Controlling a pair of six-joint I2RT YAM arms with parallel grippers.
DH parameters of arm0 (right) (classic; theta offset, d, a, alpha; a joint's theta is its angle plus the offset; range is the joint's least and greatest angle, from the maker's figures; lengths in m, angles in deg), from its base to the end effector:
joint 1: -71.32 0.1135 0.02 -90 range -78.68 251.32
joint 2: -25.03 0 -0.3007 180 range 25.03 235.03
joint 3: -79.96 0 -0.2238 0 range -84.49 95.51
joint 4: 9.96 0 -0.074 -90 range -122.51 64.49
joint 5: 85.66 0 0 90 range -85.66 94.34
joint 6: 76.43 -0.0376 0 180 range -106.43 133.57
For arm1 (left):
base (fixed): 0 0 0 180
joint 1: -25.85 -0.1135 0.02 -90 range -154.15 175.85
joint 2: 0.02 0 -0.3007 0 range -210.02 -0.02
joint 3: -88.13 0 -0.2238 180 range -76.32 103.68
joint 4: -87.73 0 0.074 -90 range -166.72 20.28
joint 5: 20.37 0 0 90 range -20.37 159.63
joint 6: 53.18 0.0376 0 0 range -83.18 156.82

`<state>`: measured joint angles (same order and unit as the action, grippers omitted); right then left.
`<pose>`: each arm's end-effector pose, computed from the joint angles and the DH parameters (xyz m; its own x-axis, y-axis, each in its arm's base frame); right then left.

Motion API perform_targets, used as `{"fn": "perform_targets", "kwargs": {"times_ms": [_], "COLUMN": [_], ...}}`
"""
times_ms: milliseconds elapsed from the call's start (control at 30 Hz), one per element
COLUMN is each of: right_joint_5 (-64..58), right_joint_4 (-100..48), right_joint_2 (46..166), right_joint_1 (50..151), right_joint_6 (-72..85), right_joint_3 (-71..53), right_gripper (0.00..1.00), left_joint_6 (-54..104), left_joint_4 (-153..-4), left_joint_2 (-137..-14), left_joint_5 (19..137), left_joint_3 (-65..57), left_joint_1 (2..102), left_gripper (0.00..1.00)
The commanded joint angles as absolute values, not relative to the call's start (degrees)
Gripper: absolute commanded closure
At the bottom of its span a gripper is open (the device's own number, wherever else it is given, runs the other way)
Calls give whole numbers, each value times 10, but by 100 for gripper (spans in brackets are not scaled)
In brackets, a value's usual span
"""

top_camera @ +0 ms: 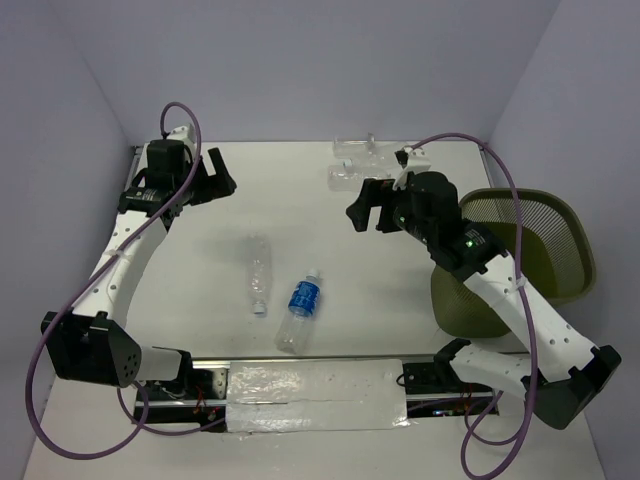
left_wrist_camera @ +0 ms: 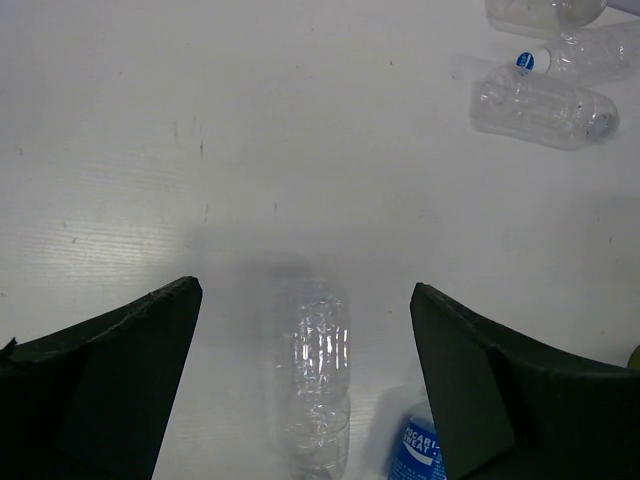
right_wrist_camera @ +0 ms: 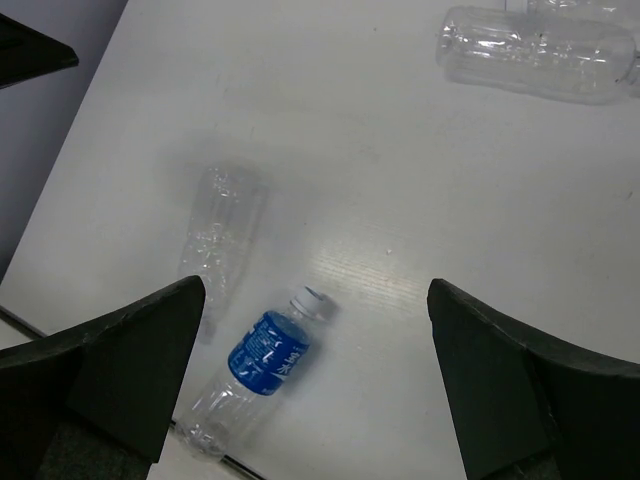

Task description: Put the plastic bottles in the bin

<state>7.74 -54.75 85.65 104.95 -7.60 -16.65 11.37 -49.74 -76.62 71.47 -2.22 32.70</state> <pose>0.1530 0.0991 0.4203 -0.4742 0.1175 -0.8725 -0.3601 0.8785 0.3141 0.2634 -0.0329 0.4016 -0.5043 -0.3720 -0.7793 -0.0773 0.9183 -0.3884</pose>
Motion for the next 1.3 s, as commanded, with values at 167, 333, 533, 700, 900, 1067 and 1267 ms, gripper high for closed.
{"fn": "perform_targets", "kwargs": {"times_ms": [167, 333, 533, 700, 900, 1067, 1267], "right_joint_5": [83, 78, 108, 163, 170, 166, 164], "right_joint_4": [-523, -546, -587, -612, -604, -602, -597], "right_joint_2": [851, 864, 924, 988, 981, 974, 978], "right_joint_1": [1053, 1058, 1172, 1227, 1228, 1229, 1229], "right_joint_6": [-68, -65, -34, -61, -103, -115, -110], "right_joint_3": [-170, -159, -135, -128, -174, -199, -188], "right_gripper": [0, 0, 0, 0, 0, 0, 0], "left_joint_6": [100, 103, 97, 66, 9, -29, -62], "left_joint_4": [-501, -483, -455, -409, -434, -453, -503], "left_joint_2": [-766, -768, -764, -791, -767, -778, -796], "left_joint_5": [713, 710, 673, 621, 662, 661, 661], "left_joint_3": [2, -8, -41, -57, -131, -177, -220], "left_joint_1": [325, 327, 353, 401, 430, 476, 509], "left_gripper": [1, 1, 2, 3, 4, 4, 3]}}
